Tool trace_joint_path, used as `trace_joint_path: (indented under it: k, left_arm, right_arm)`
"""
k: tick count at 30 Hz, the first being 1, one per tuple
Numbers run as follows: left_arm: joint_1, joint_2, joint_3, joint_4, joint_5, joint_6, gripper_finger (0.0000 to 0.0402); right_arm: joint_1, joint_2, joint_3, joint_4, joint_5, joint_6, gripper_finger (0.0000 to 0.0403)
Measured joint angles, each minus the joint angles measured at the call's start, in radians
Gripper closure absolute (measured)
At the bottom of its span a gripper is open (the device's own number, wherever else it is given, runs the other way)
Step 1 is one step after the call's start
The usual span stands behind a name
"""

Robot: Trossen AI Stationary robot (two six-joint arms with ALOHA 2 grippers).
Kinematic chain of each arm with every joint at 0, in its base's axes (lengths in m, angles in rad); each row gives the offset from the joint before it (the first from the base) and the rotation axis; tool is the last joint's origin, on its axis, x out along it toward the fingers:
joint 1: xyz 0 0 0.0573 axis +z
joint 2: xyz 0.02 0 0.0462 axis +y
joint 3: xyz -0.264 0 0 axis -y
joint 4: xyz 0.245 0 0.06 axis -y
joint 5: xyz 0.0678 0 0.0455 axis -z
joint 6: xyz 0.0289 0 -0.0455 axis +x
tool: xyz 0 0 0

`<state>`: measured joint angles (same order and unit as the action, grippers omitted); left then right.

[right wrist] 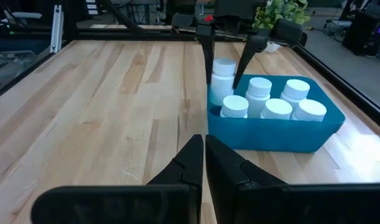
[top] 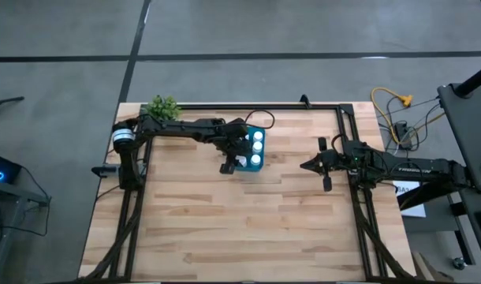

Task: Pick and place pill bottles into a basket
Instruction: Put the white pill bottle into the blue bin

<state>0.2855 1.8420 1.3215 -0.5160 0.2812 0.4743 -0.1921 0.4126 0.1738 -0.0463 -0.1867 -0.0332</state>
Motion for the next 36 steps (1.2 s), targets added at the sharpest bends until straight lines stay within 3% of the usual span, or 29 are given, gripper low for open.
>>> trace_joint_path:
  k: [19,36]
  left_arm:
    - [0.042,0.005,-0.001,0.036,-0.001,-0.022,0.0240]
    - [0.044,0.093,0.021,0.038,0.003,-0.024,0.0240]
  right_arm:
    - [0.000,0.001,0.000,0.001,0.000,0.007,0.0394]
    - [0.000,0.001,0.000,0.000,0.000,0.004,0.0394]
